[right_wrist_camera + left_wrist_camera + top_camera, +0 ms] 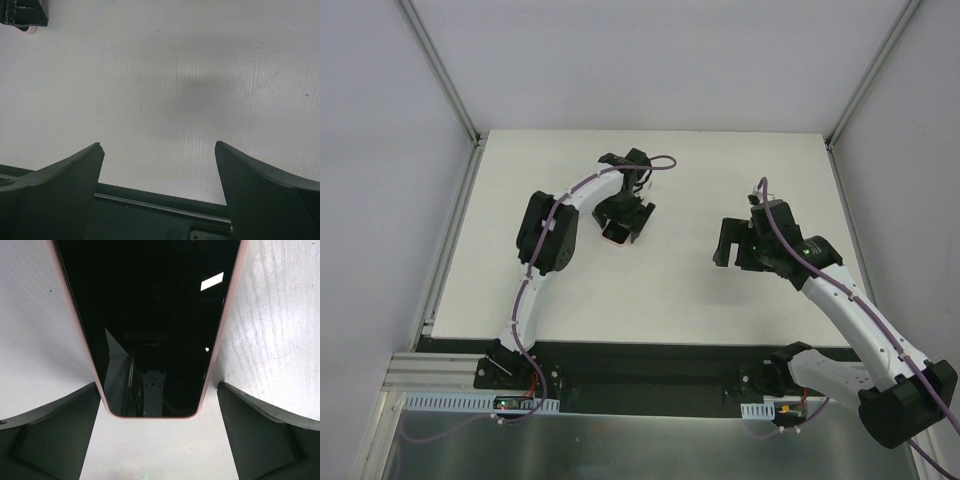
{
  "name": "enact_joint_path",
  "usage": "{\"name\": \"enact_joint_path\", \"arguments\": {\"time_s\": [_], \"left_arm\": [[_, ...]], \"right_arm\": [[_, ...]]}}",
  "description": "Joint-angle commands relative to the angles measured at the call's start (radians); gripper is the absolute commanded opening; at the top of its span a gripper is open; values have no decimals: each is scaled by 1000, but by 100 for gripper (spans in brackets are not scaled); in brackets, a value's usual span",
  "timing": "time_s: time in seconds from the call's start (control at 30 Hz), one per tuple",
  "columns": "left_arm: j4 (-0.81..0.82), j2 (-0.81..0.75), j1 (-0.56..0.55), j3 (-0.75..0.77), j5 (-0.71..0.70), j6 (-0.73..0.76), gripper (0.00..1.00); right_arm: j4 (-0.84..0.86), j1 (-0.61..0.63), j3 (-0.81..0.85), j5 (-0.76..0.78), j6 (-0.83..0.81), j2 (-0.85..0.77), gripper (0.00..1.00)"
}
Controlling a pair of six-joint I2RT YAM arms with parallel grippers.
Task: Take the phone out of the phone case
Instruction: Pick up the phone at the center of the board.
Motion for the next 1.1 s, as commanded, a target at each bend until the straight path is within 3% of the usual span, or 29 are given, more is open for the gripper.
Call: {"name": "enact_joint_path", "arguments": {"time_s": [0.0, 0.1, 0.17, 0.23, 0.37, 0.47, 0.63, 0.7, 0.73, 1.07], "left_arm": [[-12, 38, -1, 30, -61, 3, 99], [-12, 38, -1, 19, -54, -9, 98], [-11, 23, -1, 7, -18, -20, 82], [-9, -14, -1, -19, -6, -36, 80], [77, -133, -8, -146, 155, -78, 75], [149, -235, -17, -264, 254, -122, 74], [200, -345, -44, -401, 356, -171, 73], [227, -386, -52, -458, 400, -187, 72], [238, -399, -58, -478, 414, -203, 72], [344, -555, -83, -659, 519, -294, 70]], "right_arm": [[-4, 8, 2, 0, 25, -29, 96], [-5, 8, -1, 0, 34, -33, 96], [-9, 8, -4, 3, 52, -38, 96], [-15, 10, -10, 32, 96, -37, 96], [-19, 8, -24, 52, 225, 0, 96], [85, 8, -93, -47, 371, 23, 96], [416, 10, -212, -270, 590, 89, 99], [523, 14, -226, -310, 655, 147, 95], [553, 19, -223, -318, 664, 167, 91], [746, 59, -151, -379, 839, 430, 81]]}}
